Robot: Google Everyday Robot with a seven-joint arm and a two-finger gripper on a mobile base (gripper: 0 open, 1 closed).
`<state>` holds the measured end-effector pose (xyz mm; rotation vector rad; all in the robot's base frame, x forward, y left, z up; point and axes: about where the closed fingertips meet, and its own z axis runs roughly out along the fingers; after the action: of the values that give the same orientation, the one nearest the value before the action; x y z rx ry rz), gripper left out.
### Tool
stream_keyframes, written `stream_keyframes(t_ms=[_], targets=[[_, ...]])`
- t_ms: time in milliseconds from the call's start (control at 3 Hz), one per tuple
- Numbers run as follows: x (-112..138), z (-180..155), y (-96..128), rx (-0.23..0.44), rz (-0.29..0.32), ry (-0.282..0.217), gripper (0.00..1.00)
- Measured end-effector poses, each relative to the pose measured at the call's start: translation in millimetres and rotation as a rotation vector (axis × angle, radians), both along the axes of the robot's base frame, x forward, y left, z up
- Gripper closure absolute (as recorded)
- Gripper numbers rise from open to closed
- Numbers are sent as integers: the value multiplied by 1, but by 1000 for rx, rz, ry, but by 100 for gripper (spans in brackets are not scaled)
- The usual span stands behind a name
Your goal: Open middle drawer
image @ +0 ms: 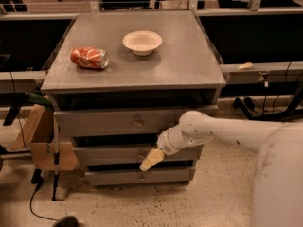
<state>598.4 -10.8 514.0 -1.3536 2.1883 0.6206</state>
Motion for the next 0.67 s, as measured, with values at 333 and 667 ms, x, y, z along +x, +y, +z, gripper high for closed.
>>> stream_keyframes(t_ms=[333, 667], targets=[[20, -33, -8, -27, -41, 53, 0], [28, -60, -18, -45, -78, 85, 0]])
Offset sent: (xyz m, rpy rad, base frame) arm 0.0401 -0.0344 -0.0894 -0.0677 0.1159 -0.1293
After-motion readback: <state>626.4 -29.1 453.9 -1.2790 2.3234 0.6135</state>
